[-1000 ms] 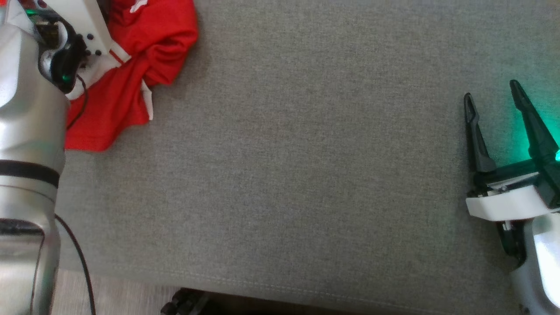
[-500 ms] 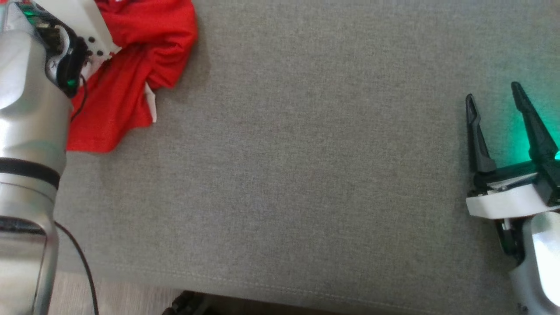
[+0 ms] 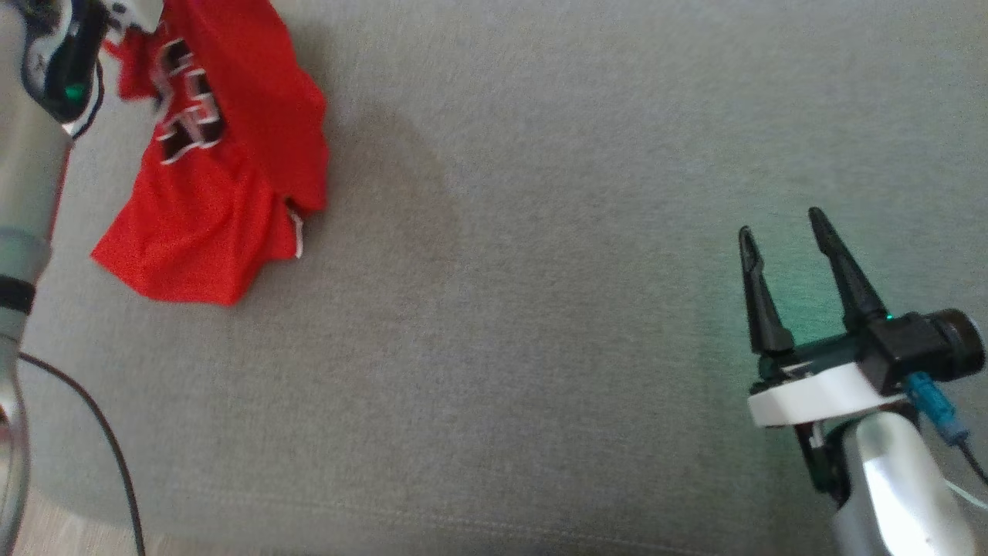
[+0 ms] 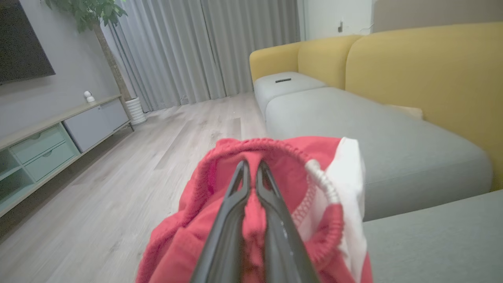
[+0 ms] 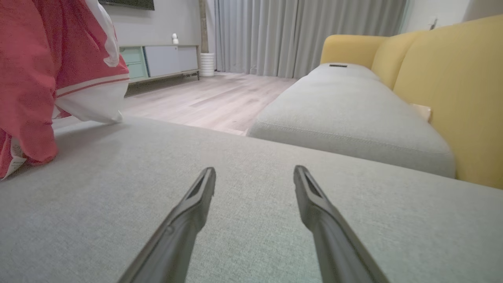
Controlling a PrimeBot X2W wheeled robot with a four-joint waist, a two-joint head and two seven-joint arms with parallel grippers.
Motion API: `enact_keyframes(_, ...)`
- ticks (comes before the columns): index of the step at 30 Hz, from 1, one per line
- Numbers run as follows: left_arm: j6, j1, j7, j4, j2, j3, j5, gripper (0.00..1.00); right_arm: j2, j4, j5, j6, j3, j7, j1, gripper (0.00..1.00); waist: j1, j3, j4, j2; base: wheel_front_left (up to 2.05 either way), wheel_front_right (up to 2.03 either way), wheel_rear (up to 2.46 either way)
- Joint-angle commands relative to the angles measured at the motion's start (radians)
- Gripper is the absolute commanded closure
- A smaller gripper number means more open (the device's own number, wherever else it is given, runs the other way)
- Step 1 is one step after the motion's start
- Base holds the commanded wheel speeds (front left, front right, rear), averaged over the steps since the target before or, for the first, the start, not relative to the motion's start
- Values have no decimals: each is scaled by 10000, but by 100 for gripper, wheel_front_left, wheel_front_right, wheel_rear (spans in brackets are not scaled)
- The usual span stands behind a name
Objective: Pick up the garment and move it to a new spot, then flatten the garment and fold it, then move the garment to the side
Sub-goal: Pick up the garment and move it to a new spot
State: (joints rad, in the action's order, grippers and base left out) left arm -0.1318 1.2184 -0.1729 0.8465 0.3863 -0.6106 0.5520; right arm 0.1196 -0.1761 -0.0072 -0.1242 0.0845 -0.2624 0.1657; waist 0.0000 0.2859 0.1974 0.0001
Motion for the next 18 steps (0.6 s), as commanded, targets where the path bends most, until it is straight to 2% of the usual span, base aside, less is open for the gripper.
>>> enact_keyframes(1, 12, 740, 54, -580, 643, 111, 140, 100, -142, 232, 116, -65, 260, 6, -177, 0, 0, -655, -544, -1, 0, 0, 0)
enact_keyframes(9, 12, 862, 591, -2215, 727, -512, 868, 100, -533, 255, 248, -65, 556, 6, -272, 0, 0, -1203, -1630, -1, 0, 0, 0)
enact_keyframes(12, 12, 756, 801, -2919, 528, -730, 1176, 100, -624, 305, 337, -65, 698, 6, -269, 0, 0, -1279, -2165, -1, 0, 0, 0)
enact_keyframes(18, 15, 155, 1182, -3906, -270, -1410, 1500, 100, -685, 456, 571, -65, 971, 6, -283, 0, 0, -1242, -3139, -1, 0, 0, 0)
